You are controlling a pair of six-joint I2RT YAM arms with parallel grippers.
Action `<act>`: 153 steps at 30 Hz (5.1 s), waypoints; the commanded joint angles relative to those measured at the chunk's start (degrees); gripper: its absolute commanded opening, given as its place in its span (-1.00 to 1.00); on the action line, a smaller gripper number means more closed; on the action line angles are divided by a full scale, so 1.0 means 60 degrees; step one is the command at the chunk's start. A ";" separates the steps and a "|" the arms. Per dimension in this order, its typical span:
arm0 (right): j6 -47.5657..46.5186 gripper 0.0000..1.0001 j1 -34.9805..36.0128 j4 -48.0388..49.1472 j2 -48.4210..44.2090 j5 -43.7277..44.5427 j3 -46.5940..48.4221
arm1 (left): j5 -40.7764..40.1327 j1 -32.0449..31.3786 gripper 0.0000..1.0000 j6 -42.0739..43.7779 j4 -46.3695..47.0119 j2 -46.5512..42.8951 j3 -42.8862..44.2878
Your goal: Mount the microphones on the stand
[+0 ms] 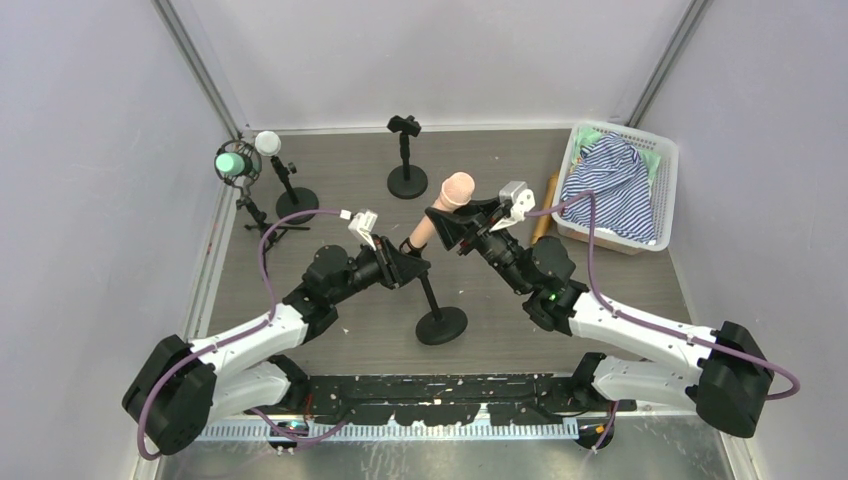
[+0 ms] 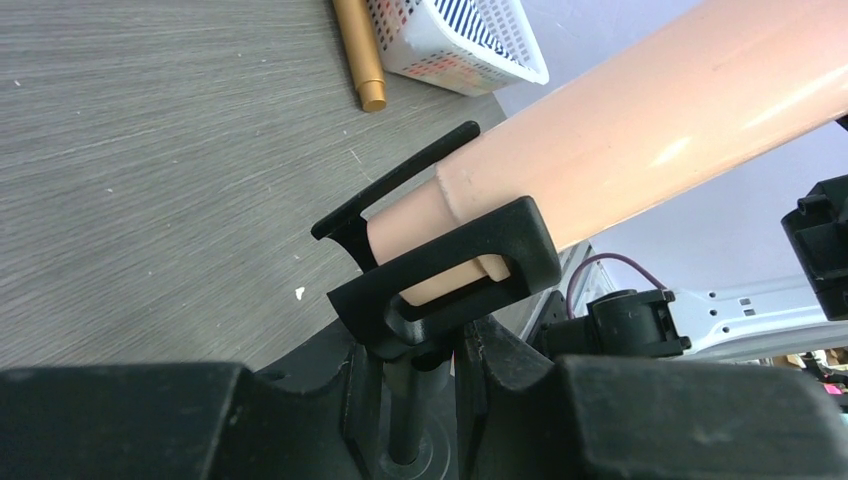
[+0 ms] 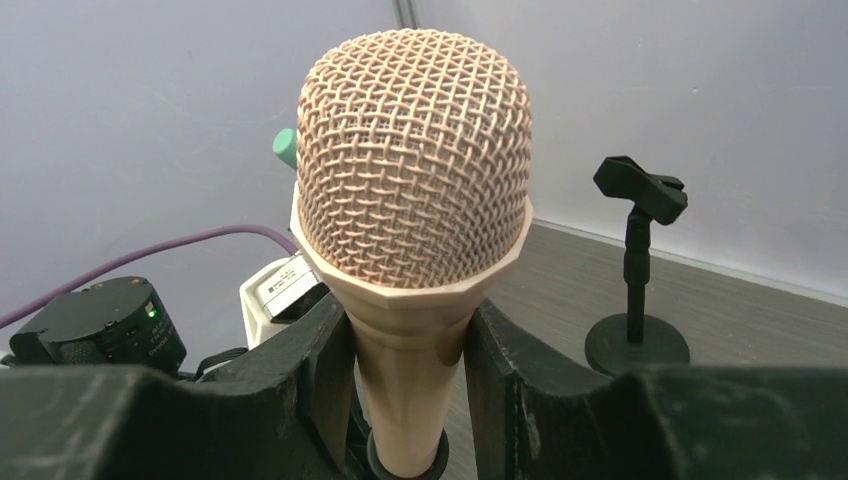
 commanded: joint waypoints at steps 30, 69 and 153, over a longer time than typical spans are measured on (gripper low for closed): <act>0.2160 -0.99 0.0317 -0.1500 0.1361 -0.0065 -0.0913 | -0.0840 -0.1124 -0.99 -0.0293 0.4345 -0.0376 0.0961; 0.1885 -0.99 0.0802 -0.2017 0.1003 -0.0330 -0.1242 | -0.1827 -0.1137 -0.99 -0.0797 0.6073 0.0592 0.2490; 0.2735 0.67 -0.0925 -1.4595 -0.0866 -0.2550 0.7516 | -0.1503 -0.1124 -0.99 0.4667 -0.0487 -0.2396 0.0631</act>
